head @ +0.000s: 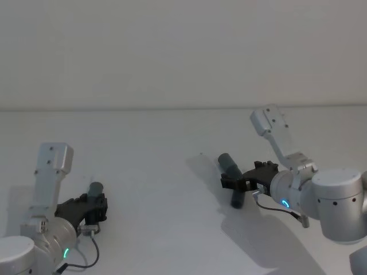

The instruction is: Use both hands to pick up one end of the pipe from the table, align the ends, and insert them.

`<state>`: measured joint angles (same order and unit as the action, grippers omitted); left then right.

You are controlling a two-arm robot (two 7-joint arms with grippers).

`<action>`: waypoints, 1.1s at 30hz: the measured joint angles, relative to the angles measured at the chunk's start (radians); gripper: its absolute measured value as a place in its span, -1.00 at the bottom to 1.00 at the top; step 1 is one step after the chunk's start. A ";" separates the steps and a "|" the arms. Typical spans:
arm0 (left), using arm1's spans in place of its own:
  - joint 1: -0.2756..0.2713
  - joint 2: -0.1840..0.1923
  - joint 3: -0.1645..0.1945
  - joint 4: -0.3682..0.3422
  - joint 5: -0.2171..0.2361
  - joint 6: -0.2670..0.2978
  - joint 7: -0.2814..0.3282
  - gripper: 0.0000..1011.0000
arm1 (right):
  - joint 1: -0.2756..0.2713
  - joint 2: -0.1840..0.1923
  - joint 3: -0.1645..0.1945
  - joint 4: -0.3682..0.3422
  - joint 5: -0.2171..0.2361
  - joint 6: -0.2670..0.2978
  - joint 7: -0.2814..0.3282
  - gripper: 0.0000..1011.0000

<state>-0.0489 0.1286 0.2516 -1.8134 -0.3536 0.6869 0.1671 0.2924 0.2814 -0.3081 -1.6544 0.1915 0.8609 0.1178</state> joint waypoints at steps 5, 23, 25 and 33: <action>0.000 0.000 0.000 0.000 0.000 0.000 0.000 -0.35 | 0.000 -0.004 0.000 0.001 -0.005 0.007 -0.002 0.98; 0.000 0.000 0.000 0.000 0.000 0.000 0.000 -0.35 | 0.003 -0.012 -0.004 0.007 -0.022 0.028 0.002 0.98; 0.000 0.000 0.000 0.000 0.000 0.000 0.000 -0.35 | 0.004 -0.013 -0.004 0.009 -0.025 0.030 0.003 0.98; 0.000 0.000 0.000 0.000 0.000 0.000 0.000 -0.35 | 0.007 -0.019 -0.007 0.017 -0.033 0.037 0.007 0.98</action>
<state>-0.0489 0.1287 0.2517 -1.8134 -0.3537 0.6869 0.1670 0.2999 0.2625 -0.3151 -1.6377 0.1588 0.8974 0.1247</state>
